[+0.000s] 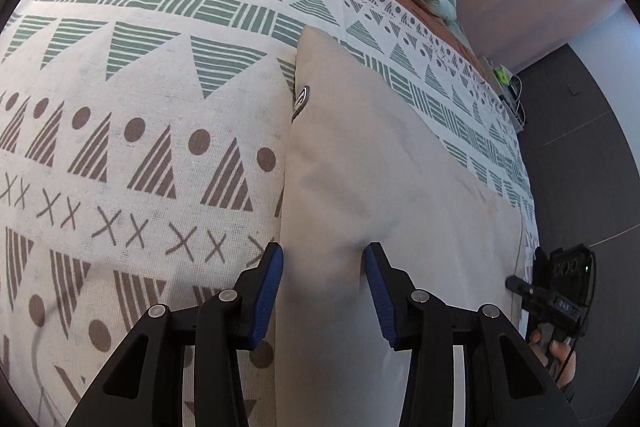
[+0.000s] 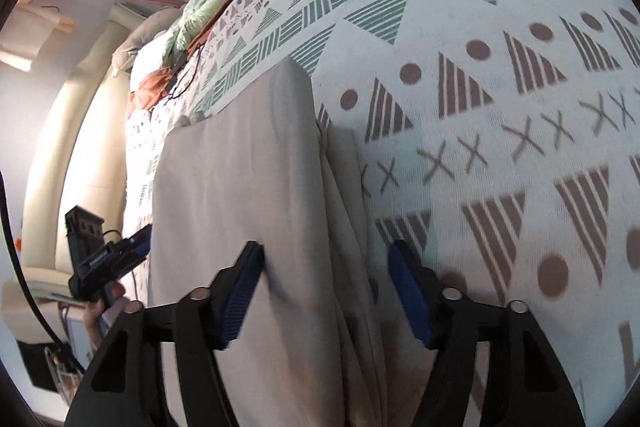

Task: Fold large clothes
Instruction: 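Grasp the folded jacket bundle with both grippers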

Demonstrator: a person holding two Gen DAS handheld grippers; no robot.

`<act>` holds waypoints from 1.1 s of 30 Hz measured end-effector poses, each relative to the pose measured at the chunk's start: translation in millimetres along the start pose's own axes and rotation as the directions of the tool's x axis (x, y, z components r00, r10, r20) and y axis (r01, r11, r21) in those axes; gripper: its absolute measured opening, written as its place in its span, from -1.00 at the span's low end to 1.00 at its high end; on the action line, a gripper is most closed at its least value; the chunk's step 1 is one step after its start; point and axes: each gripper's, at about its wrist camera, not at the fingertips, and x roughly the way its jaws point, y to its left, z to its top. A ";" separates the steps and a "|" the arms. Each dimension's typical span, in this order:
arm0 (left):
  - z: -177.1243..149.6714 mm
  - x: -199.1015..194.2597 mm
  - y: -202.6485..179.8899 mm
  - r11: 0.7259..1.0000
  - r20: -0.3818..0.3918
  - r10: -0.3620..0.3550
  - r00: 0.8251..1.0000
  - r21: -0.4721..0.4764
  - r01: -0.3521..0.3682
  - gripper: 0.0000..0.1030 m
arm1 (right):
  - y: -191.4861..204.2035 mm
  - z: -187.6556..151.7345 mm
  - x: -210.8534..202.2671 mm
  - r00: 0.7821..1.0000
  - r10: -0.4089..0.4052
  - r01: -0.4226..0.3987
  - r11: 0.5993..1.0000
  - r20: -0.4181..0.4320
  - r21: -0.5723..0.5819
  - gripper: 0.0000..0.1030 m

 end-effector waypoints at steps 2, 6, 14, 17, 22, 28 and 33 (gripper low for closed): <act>-0.5 -0.4 0.6 1.000 0.003 -0.002 1.000 0.001 0.002 -0.13 | 1.6 6.4 2.7 1.000 -0.014 0.014 1.000 0.017 0.005 -0.31; -1.6 -1.2 1.7 1.000 0.003 -0.009 1.000 -0.004 0.009 -0.14 | -0.5 13.0 5.0 0.997 -0.051 0.050 0.998 0.051 0.025 -0.57; -4.1 -3.4 2.1 1.000 0.007 -0.001 1.000 0.000 0.001 -0.14 | -11.1 14.7 -8.0 0.999 -0.047 0.045 0.997 0.026 0.065 -0.29; -3.7 -4.6 2.7 1.000 0.002 -0.002 1.000 0.001 0.002 -0.14 | -13.4 11.4 -11.6 1.000 0.001 0.000 0.999 -0.024 0.054 0.15; -3.2 -3.1 2.5 1.000 0.000 0.004 1.000 0.000 -0.004 -0.14 | -16.6 5.5 -2.6 0.987 0.119 -0.117 0.993 -0.110 0.030 0.40; 3.1 1.9 -1.7 1.000 0.019 0.023 1.000 -0.002 -0.023 -0.14 | -7.4 13.9 20.1 0.976 0.179 -0.178 0.984 -0.125 0.021 0.39; 8.3 7.5 -2.5 1.000 0.030 0.028 0.999 0.003 -0.029 -0.14 | 8.7 24.8 40.4 0.978 0.161 -0.161 0.987 -0.132 0.009 0.12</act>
